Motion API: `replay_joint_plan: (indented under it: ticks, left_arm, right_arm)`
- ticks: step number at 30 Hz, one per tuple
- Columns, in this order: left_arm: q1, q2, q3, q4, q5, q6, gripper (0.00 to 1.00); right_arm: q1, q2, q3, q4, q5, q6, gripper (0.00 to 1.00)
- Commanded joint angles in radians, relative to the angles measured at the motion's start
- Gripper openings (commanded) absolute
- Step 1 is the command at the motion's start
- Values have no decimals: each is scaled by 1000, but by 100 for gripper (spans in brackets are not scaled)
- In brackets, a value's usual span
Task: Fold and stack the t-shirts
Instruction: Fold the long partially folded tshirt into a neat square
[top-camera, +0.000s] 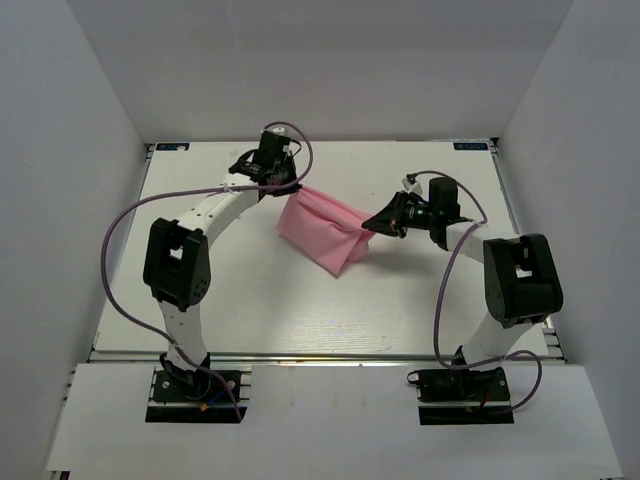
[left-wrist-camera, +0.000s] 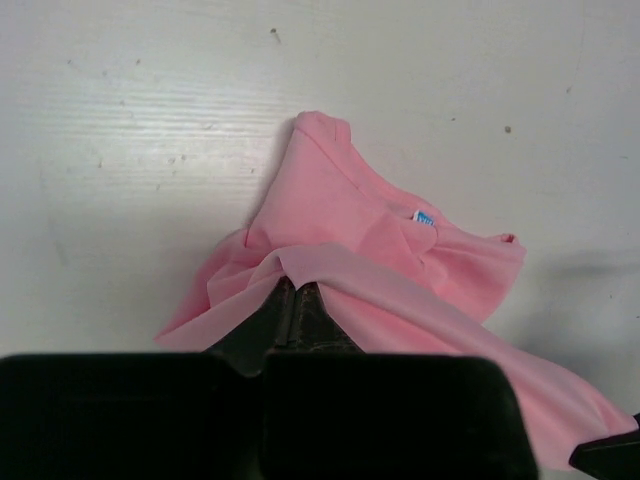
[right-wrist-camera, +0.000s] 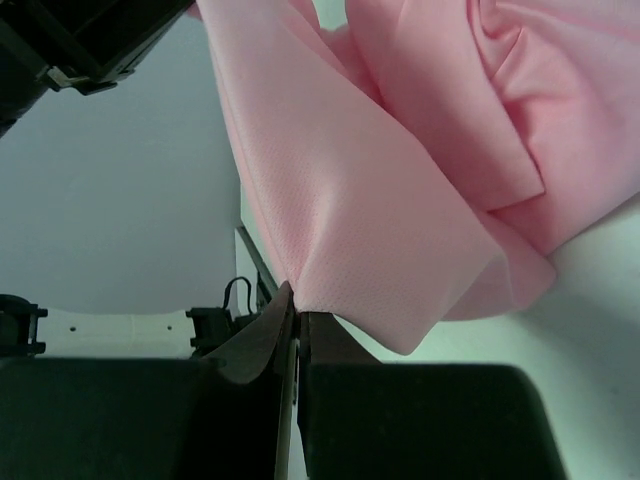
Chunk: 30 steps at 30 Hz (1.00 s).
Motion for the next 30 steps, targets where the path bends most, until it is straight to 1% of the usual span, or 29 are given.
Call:
replay_joint_plan:
  ticks: [1, 5, 8, 9, 10, 11, 12, 13, 14, 15, 16, 17, 18, 19, 21, 22, 23, 24, 25, 26, 28, 29, 30]
  left_arm:
    - [31, 54, 97, 90, 3, 58, 0]
    - [40, 140, 146, 142, 85, 69, 0]
    - [40, 178, 166, 232, 155, 81, 3]
    - [40, 204, 181, 274, 172, 81, 14]
    - [40, 216, 193, 298, 206, 81, 28]
    - [40, 230, 212, 314, 215, 81, 49]
    - [40, 268, 268, 323, 224, 81, 78]
    - [40, 293, 308, 323, 252, 81, 100]
    - [40, 324, 360, 308, 263, 81, 100]
    - [49, 353, 479, 250, 281, 81, 100]
    - [49, 402, 534, 218, 281, 91, 100]
    - [49, 417, 604, 190, 281, 91, 100]
    - [49, 418, 605, 174, 293, 100, 100]
    - [49, 389, 568, 174, 293, 100, 100]
    - [49, 332, 482, 208, 293, 112, 100]
    - [49, 301, 436, 237, 293, 126, 100]
    - [49, 271, 348, 246, 284, 126, 100]
    - [49, 214, 309, 246, 284, 126, 100]
    - [49, 186, 271, 255, 295, 138, 100]
    - [49, 163, 199, 266, 295, 138, 100]
    - [38, 99, 101, 318, 350, 185, 100]
    - [26, 85, 74, 340, 350, 208, 100]
    - [26, 76, 56, 361, 390, 233, 100]
  right_arm:
    - [-30, 24, 53, 52, 4, 6, 0]
    - [-48, 89, 100, 48, 16, -4, 0]
    - [-62, 138, 128, 51, 21, 2, 0]
    - [-64, 150, 139, 51, 29, 0, 0]
    - [-74, 181, 166, 48, 39, -4, 10]
    - [-82, 186, 175, 54, 53, -4, 17]
    - [-91, 202, 185, 57, 65, 2, 29]
    - [-117, 212, 235, 58, 82, 0, 44]
    - [-125, 215, 257, 48, 111, 0, 59]
    - [-131, 227, 305, 26, 133, -17, 90]
    - [-145, 230, 329, -38, 148, -29, 90]
    - [-148, 226, 403, -72, 201, -69, 90]
    - [-145, 221, 416, -168, 220, -90, 90]
    - [-143, 187, 425, -184, 261, -150, 90]
    - [-145, 166, 410, -242, 320, -175, 90]
    - [-143, 152, 404, -255, 329, -216, 90]
    - [-140, 123, 393, -273, 338, -231, 90]
    - [-136, 120, 395, -314, 352, -253, 90]
    - [-131, 109, 407, -372, 351, -300, 90]
    - [-114, 110, 413, -412, 351, -332, 90]
    - [-85, 103, 419, -455, 317, -398, 90]
    - [-85, 103, 419, -475, 317, -425, 90]
    - [-67, 97, 422, -483, 315, -438, 90]
